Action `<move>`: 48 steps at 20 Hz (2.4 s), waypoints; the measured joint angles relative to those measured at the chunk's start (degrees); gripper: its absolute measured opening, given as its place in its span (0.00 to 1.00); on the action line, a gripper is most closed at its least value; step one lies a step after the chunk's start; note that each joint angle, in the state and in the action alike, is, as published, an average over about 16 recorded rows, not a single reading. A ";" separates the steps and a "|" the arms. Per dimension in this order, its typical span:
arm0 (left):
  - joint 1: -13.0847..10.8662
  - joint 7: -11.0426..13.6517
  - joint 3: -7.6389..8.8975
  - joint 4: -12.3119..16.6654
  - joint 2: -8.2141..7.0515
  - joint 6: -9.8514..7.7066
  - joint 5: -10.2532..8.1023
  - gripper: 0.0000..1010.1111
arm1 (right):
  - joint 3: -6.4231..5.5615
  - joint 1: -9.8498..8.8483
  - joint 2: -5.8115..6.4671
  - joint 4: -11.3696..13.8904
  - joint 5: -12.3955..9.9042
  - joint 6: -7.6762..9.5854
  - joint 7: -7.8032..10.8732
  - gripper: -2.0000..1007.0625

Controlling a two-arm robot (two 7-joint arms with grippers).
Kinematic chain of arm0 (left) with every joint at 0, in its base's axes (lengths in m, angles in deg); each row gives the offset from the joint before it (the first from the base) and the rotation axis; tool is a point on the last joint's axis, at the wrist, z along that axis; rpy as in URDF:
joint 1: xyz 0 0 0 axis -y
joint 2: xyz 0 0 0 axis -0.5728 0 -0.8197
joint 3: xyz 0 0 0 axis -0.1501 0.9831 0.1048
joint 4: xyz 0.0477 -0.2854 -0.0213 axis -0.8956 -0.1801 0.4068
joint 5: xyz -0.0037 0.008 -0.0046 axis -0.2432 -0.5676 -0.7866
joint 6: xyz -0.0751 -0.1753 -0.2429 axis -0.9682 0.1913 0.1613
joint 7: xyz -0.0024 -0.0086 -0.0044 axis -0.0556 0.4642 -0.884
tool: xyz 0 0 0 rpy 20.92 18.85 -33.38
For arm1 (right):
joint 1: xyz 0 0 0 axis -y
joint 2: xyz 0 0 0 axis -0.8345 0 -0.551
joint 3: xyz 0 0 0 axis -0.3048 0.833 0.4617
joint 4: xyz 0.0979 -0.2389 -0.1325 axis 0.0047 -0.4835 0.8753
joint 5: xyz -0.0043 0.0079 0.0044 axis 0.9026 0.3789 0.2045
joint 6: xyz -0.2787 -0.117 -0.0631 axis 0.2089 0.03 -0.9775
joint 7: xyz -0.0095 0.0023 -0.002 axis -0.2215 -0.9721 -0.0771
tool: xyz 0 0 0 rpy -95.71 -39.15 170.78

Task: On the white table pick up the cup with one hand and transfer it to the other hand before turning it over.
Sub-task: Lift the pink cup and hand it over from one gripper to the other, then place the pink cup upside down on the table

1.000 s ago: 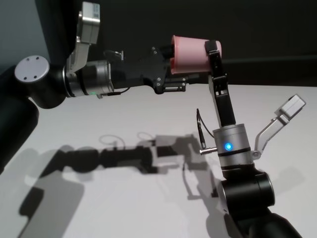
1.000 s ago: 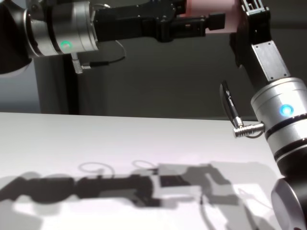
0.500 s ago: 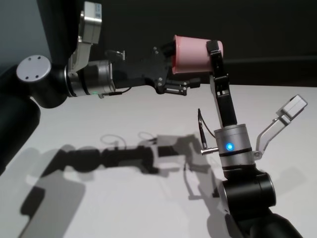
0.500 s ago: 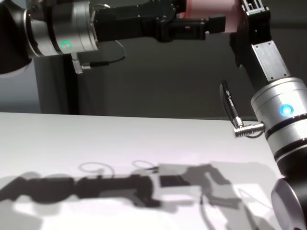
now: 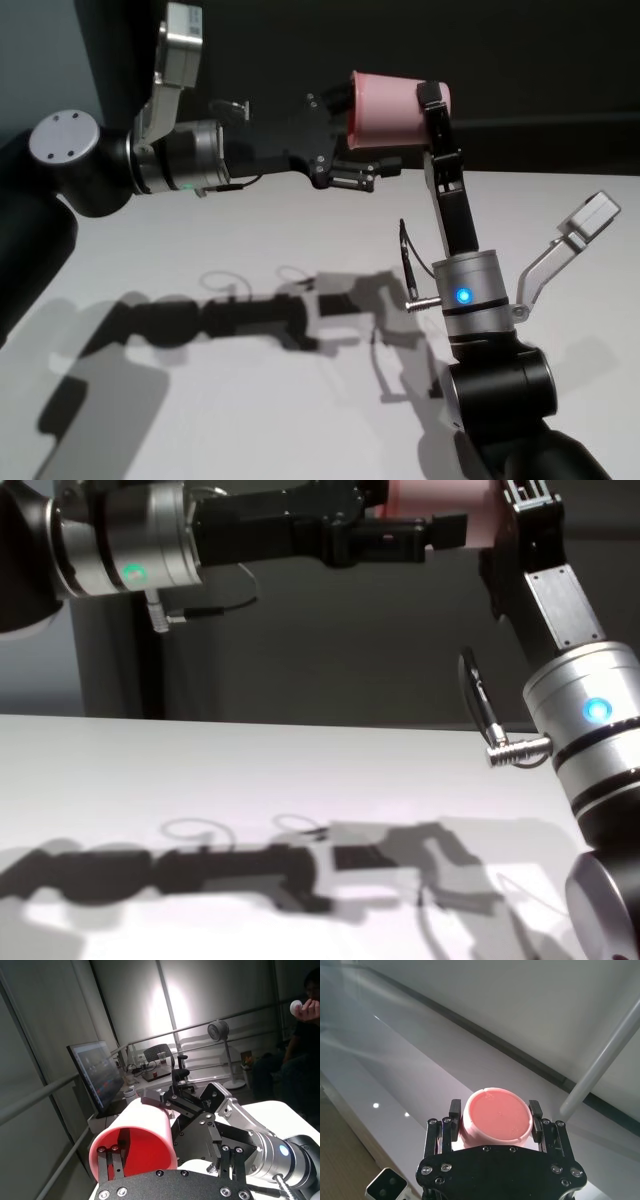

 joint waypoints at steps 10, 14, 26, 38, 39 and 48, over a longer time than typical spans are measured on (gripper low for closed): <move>-0.83 -0.35 0.22 1.33 -1.66 -0.41 0.11 0.99 | 0.00 0.00 0.00 0.00 0.00 0.00 0.00 0.78; -1.59 -0.98 0.41 2.44 -2.82 -0.89 0.15 0.99 | 0.00 0.00 0.00 0.00 0.00 0.00 0.00 0.78; -6.64 -7.57 2.47 9.00 -8.21 -2.88 0.47 0.99 | 0.00 0.00 0.00 0.00 0.00 0.00 0.00 0.78; -18.11 -24.89 8.27 19.90 -14.89 -4.60 3.12 0.99 | -0.01 0.00 0.00 0.00 0.01 0.00 0.00 0.78; -19.26 -26.58 8.84 20.74 -15.31 -4.70 3.46 0.99 | -0.01 0.00 0.00 0.00 0.01 0.00 0.00 0.78; -28.60 -38.81 13.15 25.53 -16.91 -4.30 6.10 0.99 | -0.01 0.00 0.00 0.01 0.01 0.00 0.00 0.78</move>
